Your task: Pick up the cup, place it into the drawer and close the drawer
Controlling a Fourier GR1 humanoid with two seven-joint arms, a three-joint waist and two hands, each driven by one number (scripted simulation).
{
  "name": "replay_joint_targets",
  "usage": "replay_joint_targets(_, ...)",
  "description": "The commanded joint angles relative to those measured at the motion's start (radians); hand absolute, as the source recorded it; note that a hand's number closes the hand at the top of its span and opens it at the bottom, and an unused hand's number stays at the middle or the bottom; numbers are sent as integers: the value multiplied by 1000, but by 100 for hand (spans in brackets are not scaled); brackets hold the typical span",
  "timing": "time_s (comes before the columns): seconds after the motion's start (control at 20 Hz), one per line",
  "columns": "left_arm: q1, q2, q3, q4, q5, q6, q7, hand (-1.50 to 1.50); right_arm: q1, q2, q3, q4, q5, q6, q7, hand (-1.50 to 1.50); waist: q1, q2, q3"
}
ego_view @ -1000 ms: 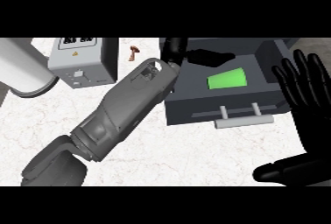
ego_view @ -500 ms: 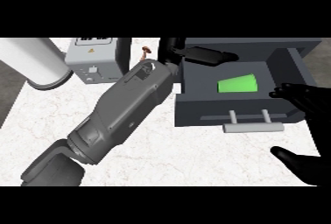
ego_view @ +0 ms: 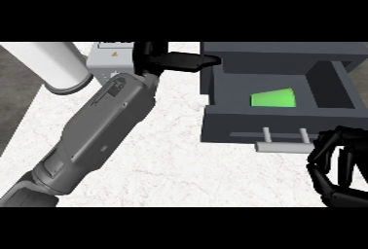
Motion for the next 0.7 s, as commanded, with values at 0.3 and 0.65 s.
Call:
replay_joint_targets(0.3, 372, 224, 57, -407, 0, -16, 69, -150, -3, 6, 88, 49, 214, -11, 3, 150, -8, 8, 0)
replay_joint_targets(0.65, 609, 338, 109, -584, 56, -131, 75, -150, -19, -80, 154, 206, 483, 13, -207, 150, 6, 12, 1)
